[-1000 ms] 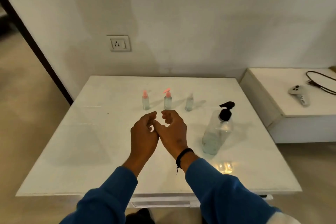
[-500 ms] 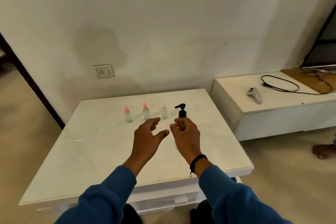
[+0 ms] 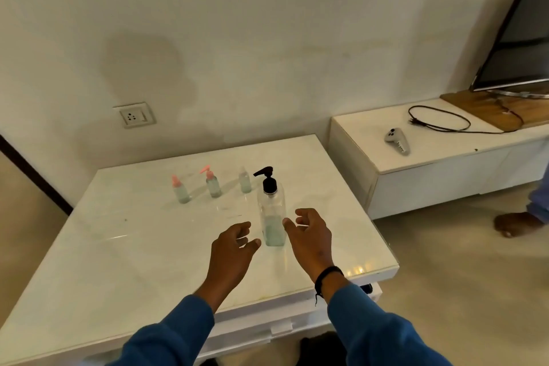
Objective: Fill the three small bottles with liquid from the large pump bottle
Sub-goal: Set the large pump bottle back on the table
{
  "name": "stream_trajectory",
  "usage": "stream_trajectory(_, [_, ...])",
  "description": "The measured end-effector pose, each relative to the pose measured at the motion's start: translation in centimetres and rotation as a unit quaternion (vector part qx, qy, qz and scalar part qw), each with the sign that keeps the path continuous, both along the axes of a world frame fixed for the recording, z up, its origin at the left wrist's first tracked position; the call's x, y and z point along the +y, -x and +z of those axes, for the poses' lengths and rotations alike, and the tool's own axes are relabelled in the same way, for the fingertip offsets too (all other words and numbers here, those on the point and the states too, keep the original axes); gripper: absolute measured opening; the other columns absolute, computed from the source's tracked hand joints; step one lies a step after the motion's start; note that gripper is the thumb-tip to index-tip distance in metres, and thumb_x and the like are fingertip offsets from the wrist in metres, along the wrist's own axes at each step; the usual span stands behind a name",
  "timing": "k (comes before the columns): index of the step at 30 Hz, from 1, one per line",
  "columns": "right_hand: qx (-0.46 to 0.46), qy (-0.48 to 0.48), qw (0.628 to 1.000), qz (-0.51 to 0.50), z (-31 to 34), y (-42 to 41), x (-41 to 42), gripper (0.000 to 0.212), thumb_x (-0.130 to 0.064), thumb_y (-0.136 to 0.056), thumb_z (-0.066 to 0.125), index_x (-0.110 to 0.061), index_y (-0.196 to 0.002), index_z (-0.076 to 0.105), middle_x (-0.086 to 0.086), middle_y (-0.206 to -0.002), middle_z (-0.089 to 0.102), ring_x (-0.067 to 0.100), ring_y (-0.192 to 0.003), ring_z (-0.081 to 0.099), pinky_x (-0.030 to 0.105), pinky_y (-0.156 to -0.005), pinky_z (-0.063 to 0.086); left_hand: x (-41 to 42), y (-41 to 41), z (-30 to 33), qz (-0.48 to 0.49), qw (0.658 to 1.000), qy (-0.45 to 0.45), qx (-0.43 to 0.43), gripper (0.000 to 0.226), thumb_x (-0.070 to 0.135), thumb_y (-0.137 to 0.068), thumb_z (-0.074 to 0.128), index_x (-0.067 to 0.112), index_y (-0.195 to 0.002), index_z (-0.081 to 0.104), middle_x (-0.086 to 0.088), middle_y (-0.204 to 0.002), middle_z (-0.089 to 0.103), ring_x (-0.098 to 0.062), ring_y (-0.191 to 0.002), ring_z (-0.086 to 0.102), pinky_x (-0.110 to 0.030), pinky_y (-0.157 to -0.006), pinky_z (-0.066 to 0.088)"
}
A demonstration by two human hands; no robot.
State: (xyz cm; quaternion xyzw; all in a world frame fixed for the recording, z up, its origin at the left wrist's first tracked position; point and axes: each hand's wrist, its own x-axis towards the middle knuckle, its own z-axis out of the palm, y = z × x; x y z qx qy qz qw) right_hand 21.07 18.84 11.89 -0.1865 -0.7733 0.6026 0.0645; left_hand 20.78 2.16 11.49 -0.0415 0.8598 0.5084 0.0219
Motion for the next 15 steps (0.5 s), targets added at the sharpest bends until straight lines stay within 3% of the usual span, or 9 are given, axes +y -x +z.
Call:
stream_trajectory(4, [-0.009, 0.0, 1.0, 0.004, -1.9, 1.5, -0.7, 0.058, -0.038, -0.093, 0.072, -0.021, -0.143, 0.047, 0.004, -0.141, 0.056, 0.021, -0.127, 0.055, 0.031, -0.101, 0.048, 0.4, 1.7, -2.1, 0.0, 1.0, -0.01, -0.006, 0.067, 0.03, -0.087, 0.076, 0.016, -0.146, 0.048, -0.007, -0.14, 0.059, -0.022, -0.122, 0.06, -0.023, -0.09, 0.045])
stream_trajectory(7, [-0.015, 0.014, 1.0, 0.015, -3.0, 2.8, -1.0, 0.068, -0.041, -0.091, 0.074, -0.024, -0.149, 0.042, 0.006, -0.147, 0.053, 0.025, -0.133, 0.053, 0.036, -0.108, 0.046, 0.7, 3.0, -3.4, 0.0, 0.999, -0.021, 0.031, 0.083, 0.033, -0.081, 0.081, 0.017, -0.151, 0.039, -0.008, -0.145, 0.054, -0.024, -0.128, 0.056, -0.029, -0.1, 0.047])
stream_trajectory(11, [-0.015, 0.011, 0.999, 0.034, -4.4, 4.6, -1.4, 0.075, -0.039, -0.085, 0.081, -0.024, -0.149, 0.044, 0.003, -0.144, 0.056, 0.021, -0.128, 0.056, 0.028, -0.101, 0.047, 1.5, 5.1, -4.7, -0.001, 0.999, -0.034, 0.034, 0.084, 0.031, -0.083, 0.08, 0.016, -0.153, 0.036, -0.009, -0.146, 0.052, -0.024, -0.13, 0.055, -0.027, -0.101, 0.046])
stream_trajectory(15, [0.013, 0.008, 0.999, 0.042, -5.6, 5.2, -2.5, 0.071, -0.032, -0.084, 0.084, -0.027, -0.144, 0.047, -0.014, -0.121, 0.056, 0.007, -0.108, 0.055, 0.008, -0.083, 0.044, 2.3, 6.0, -6.1, -0.027, 0.996, -0.03, 0.079, 0.053, 0.021, -0.09, 0.072, 0.016, -0.141, 0.056, 0.001, -0.132, 0.066, -0.016, -0.12, 0.063, -0.004, -0.086, 0.045])
